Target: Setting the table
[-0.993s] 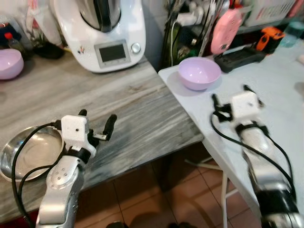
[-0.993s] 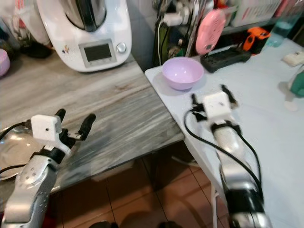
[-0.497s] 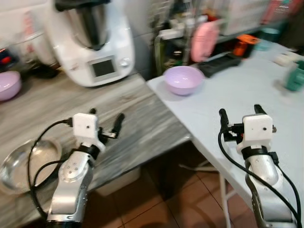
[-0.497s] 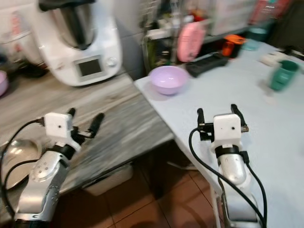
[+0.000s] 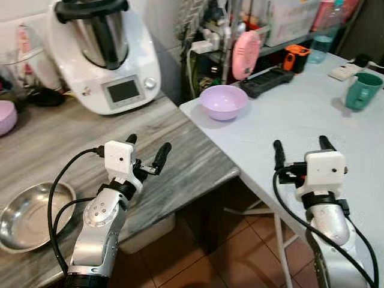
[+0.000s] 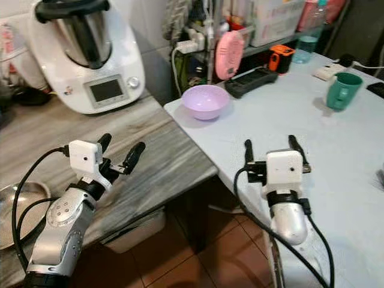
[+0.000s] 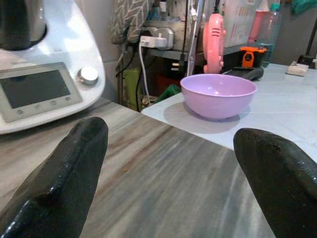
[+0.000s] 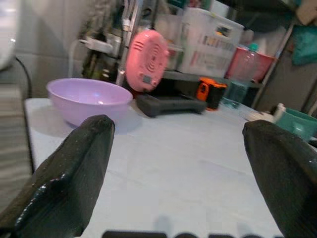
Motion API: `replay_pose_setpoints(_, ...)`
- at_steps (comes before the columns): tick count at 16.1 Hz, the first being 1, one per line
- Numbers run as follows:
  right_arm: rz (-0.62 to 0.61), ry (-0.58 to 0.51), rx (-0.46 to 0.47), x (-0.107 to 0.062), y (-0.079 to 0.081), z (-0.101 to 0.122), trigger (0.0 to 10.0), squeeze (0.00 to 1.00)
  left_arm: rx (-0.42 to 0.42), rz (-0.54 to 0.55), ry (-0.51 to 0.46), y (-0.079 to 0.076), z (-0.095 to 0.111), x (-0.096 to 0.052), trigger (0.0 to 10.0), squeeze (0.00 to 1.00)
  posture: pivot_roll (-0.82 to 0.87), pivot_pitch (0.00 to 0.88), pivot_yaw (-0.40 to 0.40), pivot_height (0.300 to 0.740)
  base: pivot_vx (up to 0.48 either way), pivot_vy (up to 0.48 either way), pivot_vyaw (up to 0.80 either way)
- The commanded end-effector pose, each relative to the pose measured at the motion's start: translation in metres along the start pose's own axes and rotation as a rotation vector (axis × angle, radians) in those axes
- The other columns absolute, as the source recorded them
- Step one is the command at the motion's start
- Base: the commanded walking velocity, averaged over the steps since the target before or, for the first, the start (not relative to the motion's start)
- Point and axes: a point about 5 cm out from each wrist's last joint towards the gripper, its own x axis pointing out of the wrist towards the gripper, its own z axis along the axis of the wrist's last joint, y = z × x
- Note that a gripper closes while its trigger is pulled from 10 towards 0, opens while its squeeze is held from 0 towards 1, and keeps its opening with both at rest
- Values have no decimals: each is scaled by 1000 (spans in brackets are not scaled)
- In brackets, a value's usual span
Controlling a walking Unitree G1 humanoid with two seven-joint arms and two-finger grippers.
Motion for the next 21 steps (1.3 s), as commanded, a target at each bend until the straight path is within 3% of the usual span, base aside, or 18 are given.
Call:
replay_pose_setpoints(1, 8, -19, 1, 0, 1, 6, 10000, 0, 4, -8, -3, 2, 0, -1, 10000, 0, -51, 0, 74, 740, 0, 0, 0)
replay_pose_setpoints(7, 19, -14, 44, -21, 6, 6, 10000, 0, 8, 11, 8, 8, -3, -12, 10000, 0, -44, 0, 66, 740, 252, 0, 0)
replay_pose_setpoints(21, 37, -11, 40, -20, 9, 6, 10000, 0, -2, -6, 12, 3, -5, -14, 10000, 0, -44, 0, 49, 740, 287, 0, 0)
